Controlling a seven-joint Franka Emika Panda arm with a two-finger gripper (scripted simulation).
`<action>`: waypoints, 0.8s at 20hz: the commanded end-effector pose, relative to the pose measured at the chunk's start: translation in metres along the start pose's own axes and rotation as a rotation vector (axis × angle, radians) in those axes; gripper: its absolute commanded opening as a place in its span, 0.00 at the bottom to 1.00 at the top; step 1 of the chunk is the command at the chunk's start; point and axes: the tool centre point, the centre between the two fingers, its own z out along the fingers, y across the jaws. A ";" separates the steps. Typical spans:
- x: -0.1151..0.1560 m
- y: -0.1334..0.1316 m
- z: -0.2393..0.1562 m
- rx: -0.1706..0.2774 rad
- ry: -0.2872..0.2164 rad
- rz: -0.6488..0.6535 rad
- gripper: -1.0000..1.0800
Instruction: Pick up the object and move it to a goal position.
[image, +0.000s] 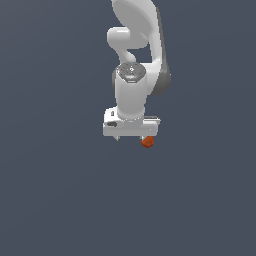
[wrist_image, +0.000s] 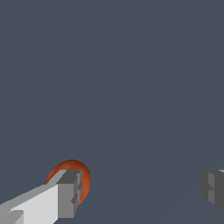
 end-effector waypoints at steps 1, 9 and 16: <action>0.000 0.000 0.000 0.000 0.000 0.000 0.96; -0.002 0.010 0.010 0.022 -0.009 0.037 0.96; -0.002 0.011 0.011 0.025 -0.010 0.041 0.96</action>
